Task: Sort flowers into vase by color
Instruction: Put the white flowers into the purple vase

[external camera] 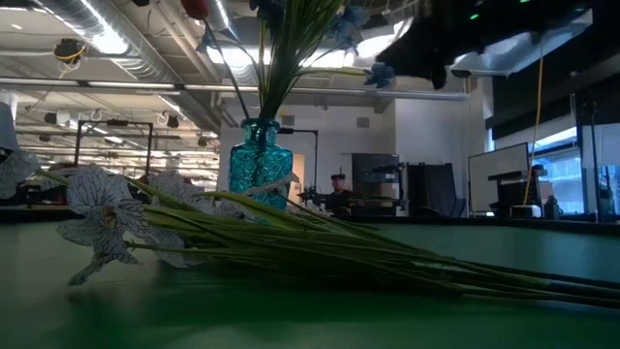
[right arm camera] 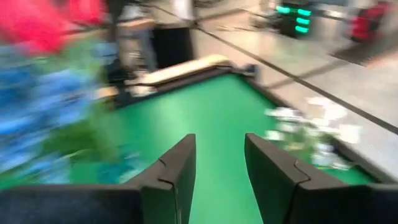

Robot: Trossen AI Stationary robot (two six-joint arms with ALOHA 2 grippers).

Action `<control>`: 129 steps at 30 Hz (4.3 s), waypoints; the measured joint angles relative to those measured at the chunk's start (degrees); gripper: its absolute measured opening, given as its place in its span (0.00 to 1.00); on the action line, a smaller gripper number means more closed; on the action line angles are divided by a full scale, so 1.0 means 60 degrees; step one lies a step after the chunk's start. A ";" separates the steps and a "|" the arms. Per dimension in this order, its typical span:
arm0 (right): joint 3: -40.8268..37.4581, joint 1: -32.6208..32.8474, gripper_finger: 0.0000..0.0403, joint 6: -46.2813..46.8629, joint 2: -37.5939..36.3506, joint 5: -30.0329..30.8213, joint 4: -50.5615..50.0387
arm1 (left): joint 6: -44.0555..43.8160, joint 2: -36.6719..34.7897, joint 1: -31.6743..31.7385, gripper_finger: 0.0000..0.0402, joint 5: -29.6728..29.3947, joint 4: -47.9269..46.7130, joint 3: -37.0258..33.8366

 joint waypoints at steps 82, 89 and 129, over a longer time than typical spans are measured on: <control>0.3785 -0.1282 0.63 0.0659 0.6463 0.1345 -1.2060 | 0.0000 -0.0002 0.0000 0.46 0.0002 0.0000 0.0000; 0.4309 -0.1754 0.63 -0.0475 0.6463 0.0930 -0.9891 | 0.0002 -0.0002 0.0000 0.46 0.0002 -0.0004 0.0000; 0.1528 -0.1586 0.05 -0.0861 -0.0142 -0.1540 -0.6447 | 0.0000 -0.0004 0.0000 0.46 0.0003 -0.0011 0.0000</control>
